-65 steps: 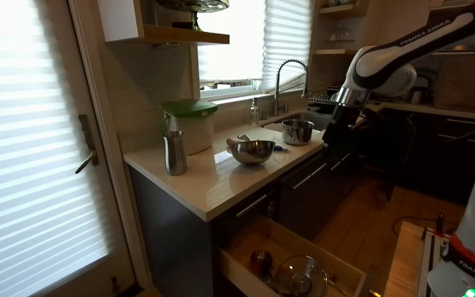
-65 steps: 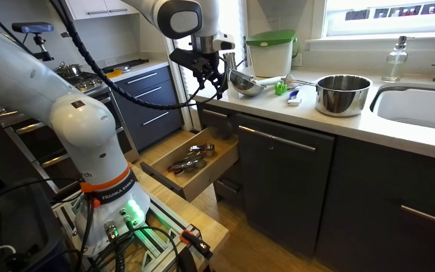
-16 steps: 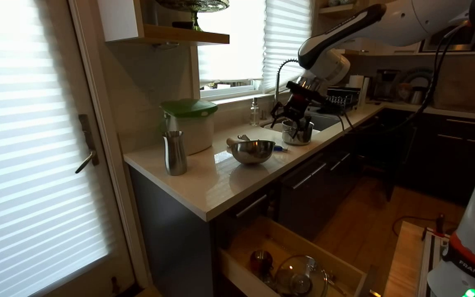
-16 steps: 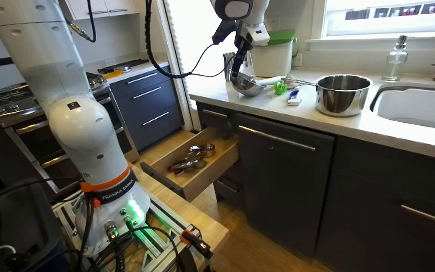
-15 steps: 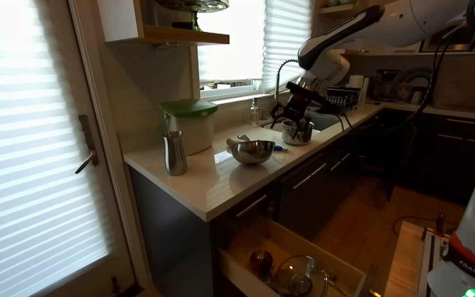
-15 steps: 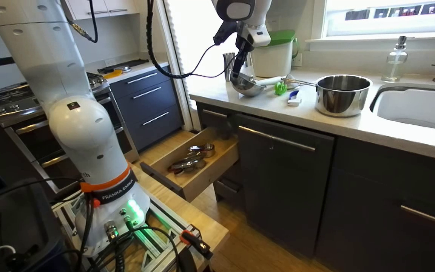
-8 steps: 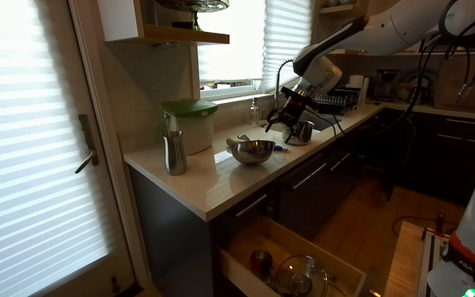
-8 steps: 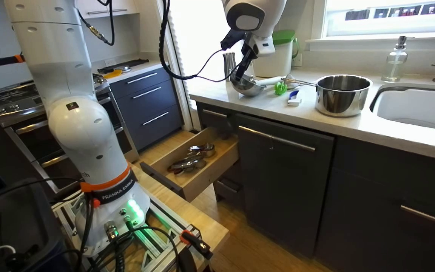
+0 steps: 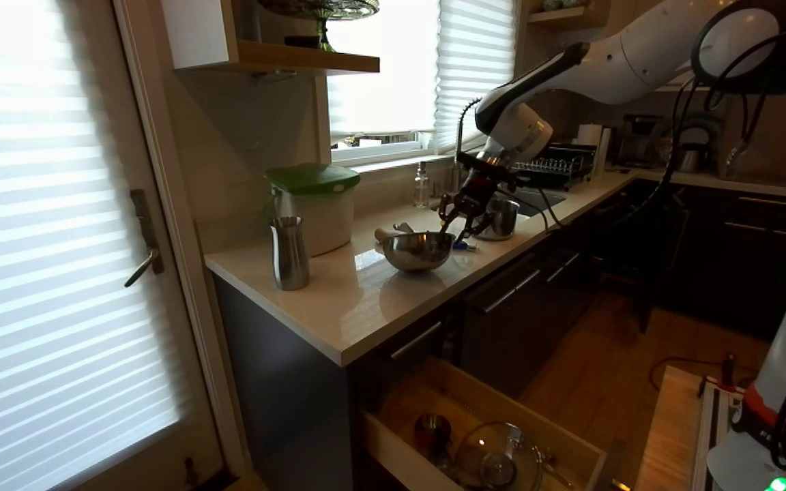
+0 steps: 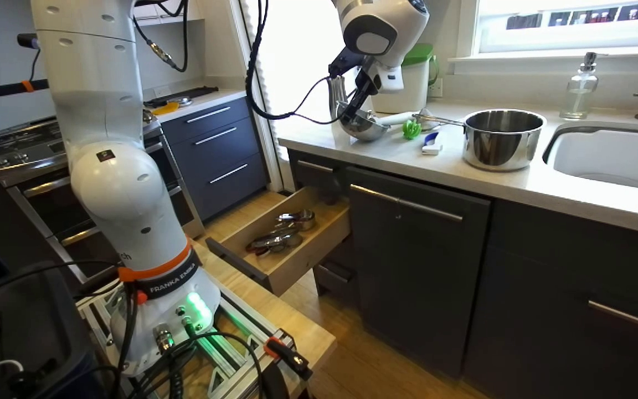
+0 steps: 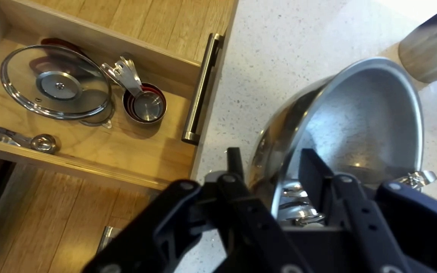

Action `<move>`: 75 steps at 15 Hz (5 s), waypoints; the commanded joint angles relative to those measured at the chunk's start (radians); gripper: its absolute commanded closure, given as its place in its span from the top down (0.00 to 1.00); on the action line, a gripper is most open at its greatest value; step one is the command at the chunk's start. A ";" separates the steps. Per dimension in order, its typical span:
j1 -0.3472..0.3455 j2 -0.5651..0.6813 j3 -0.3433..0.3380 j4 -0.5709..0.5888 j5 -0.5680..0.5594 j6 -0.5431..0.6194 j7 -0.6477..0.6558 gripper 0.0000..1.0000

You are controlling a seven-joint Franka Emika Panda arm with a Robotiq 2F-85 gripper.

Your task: Pick up the dishpan and pour out the rolling pin and then move the dishpan to the left

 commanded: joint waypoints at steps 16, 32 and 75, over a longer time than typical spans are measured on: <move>-0.054 0.075 0.011 0.098 0.224 -0.197 0.003 0.02; -0.062 0.178 -0.021 0.130 0.341 -0.429 0.113 0.02; 0.134 -0.044 0.124 0.025 -0.164 -0.049 -0.205 0.02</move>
